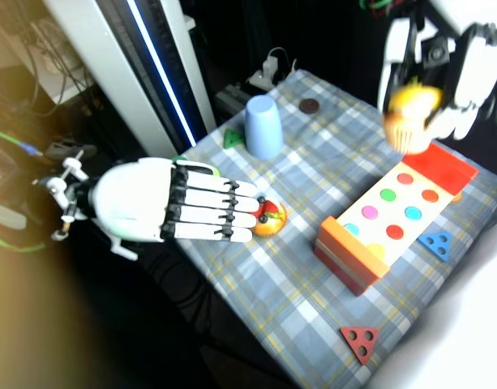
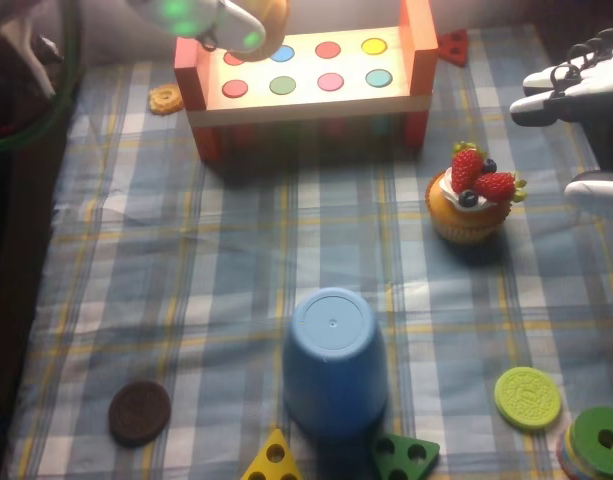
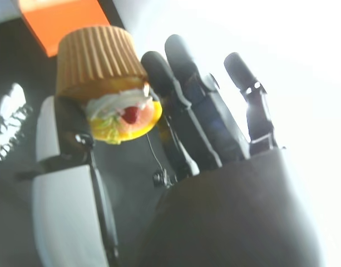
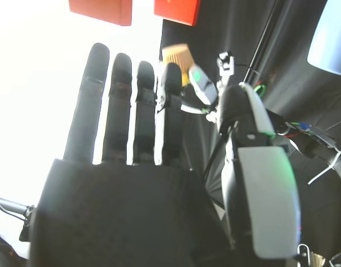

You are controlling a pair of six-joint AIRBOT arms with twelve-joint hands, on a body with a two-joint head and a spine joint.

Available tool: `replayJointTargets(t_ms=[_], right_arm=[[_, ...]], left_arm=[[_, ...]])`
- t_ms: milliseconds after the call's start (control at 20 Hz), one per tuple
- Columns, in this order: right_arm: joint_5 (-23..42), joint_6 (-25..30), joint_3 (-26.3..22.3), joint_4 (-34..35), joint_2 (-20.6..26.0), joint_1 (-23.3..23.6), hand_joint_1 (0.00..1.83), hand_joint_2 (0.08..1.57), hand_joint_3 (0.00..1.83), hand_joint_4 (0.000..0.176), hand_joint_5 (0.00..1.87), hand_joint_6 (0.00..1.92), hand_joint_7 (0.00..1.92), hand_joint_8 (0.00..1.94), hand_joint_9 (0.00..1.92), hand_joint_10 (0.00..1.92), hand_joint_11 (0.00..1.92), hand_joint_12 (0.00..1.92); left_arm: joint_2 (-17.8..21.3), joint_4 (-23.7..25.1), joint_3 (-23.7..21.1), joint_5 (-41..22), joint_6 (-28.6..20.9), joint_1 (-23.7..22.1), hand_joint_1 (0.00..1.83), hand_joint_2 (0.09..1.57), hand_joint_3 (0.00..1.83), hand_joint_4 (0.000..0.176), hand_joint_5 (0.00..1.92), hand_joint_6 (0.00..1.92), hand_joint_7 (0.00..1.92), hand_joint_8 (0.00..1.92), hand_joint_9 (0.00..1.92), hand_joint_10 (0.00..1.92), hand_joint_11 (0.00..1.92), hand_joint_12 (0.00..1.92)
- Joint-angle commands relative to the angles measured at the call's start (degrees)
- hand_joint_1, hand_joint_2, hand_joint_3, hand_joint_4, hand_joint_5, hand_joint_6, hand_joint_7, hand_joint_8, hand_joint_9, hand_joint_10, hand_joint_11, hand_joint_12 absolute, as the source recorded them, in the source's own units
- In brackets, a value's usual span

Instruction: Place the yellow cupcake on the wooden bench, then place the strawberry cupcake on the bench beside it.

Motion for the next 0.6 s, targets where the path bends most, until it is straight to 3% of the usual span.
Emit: replayJointTargets(t_ms=[0,50,200,250,300,350,400,450,550], right_arm=[[6.6,0.3,0.4,1.3,-0.4,0.6,0.66,1.25,0.00,0.000,0.57,0.00,0.51,0.00,0.47,0.01,0.35,0.35],[6.5,0.4,0.5,1.3,-0.5,0.6,0.64,1.26,0.00,0.000,0.58,0.00,0.50,0.00,0.48,0.01,0.36,0.36],[6.4,1.2,1.0,0.7,-1.1,0.9,0.61,1.25,0.00,0.000,0.60,0.00,0.53,0.00,0.50,0.00,0.36,0.43],[6.3,1.4,1.2,0.4,-1.2,1.1,0.62,1.26,0.00,0.000,0.60,0.00,0.53,0.00,0.50,0.00,0.36,0.43],[6.2,1.4,1.2,0.4,-1.2,1.1,0.62,1.26,0.00,0.000,0.60,0.00,0.53,0.00,0.50,0.00,0.36,0.43],[6.2,1.5,1.2,0.3,-1.3,1.2,0.64,1.26,0.00,0.000,0.59,0.00,0.52,0.00,0.49,0.00,0.33,0.44],[6.1,1.6,1.2,0.3,-1.3,1.2,0.64,1.26,0.00,0.000,0.59,0.00,0.52,0.00,0.49,0.00,0.33,0.44],[6.1,1.7,1.2,0.2,-1.3,1.2,0.63,1.26,0.00,0.000,0.59,0.00,0.51,0.00,0.47,0.00,0.32,0.44],[5.9,1.9,1.2,0.1,-1.3,1.2,0.66,1.27,0.00,0.000,0.57,0.00,0.50,0.00,0.47,0.00,0.31,0.45]], left_arm=[[-1.0,-4.9,1.6,-3.6,5.8,-1.2,0.92,1.04,0.00,0.032,0.92,0.02,1.04,0.00,0.92,0.00,0.16,0.61],[-2.5,-10.0,3.5,-2.9,10.8,-1.3,0.89,1.07,0.01,0.018,0.89,0.00,1.02,0.00,0.90,0.00,0.17,0.50],[-5.0,-17.5,6.4,-2.5,19.7,-1.4,0.86,1.11,0.01,0.044,0.86,0.00,0.98,0.00,0.83,0.00,0.11,0.57],[-5.2,-18.6,6.9,-2.3,21.0,-1.5,0.84,1.12,0.01,0.029,0.86,0.00,0.97,0.00,0.85,0.01,0.13,0.58],[-5.2,-18.7,7.0,-2.3,21.0,-1.5,0.84,1.12,0.01,0.029,0.86,0.00,0.97,0.00,0.85,0.01,0.13,0.58],[-5.3,-19.0,7.3,-2.2,21.0,-1.4,0.93,1.12,0.00,0.012,0.88,0.00,1.01,0.00,0.92,0.01,0.12,0.69],[-5.3,-19.3,7.5,-2.1,21.0,-1.2,0.93,1.12,0.00,0.012,0.88,0.00,1.01,0.00,0.92,0.01,0.12,0.69],[-5.4,-19.4,7.6,-1.9,21.0,-1.0,1.19,1.16,0.01,0.000,0.78,1.13,0.98,1.05,0.93,0.00,0.09,0.80],[-5.7,-19.7,8.0,-1.6,21.0,-0.1,1.23,1.15,0.00,0.000,0.82,1.05,1.01,1.10,1.04,0.02,0.22,0.68]])
